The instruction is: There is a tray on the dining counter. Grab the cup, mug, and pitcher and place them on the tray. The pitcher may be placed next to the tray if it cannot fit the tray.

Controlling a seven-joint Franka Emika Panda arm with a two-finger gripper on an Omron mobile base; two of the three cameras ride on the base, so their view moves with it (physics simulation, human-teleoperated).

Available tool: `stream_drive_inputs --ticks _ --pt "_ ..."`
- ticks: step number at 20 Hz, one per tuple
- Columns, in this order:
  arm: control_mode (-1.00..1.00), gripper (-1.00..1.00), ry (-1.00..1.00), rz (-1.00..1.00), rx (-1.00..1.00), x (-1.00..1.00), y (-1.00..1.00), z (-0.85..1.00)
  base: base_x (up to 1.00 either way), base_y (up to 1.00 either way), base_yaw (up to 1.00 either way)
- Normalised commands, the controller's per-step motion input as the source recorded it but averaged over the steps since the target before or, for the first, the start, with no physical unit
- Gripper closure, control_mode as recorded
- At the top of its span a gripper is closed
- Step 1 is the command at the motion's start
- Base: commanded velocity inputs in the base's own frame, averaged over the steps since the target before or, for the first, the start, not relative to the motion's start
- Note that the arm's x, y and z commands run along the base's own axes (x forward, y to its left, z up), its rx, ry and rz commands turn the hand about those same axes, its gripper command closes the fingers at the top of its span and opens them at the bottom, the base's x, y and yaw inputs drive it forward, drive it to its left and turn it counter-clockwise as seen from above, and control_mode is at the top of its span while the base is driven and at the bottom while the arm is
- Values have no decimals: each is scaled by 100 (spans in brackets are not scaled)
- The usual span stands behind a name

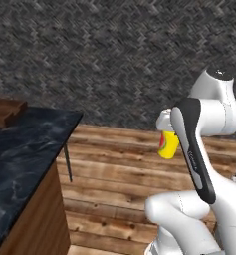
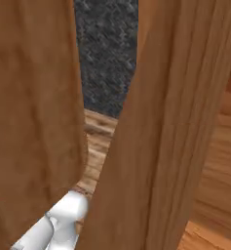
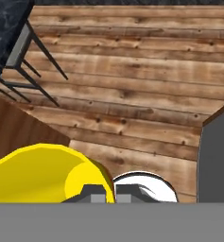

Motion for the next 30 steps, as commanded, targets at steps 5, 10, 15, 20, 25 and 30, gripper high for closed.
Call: stream_drive_inputs --ticks 5,10,15,20,25,30 --pt "100 100 0 0 0 0 0 0 100 -100 5" --pt "100 100 0 0 0 0 0 0 100 -100 8" --pt "100 100 0 0 0 0 0 0 100 -64 17" --pt "100 100 0 0 0 0 0 0 51 25 9" --pt "100 100 0 0 0 0 0 0 47 19 3" --pt "100 100 0 0 0 0 0 0 100 -41 25"
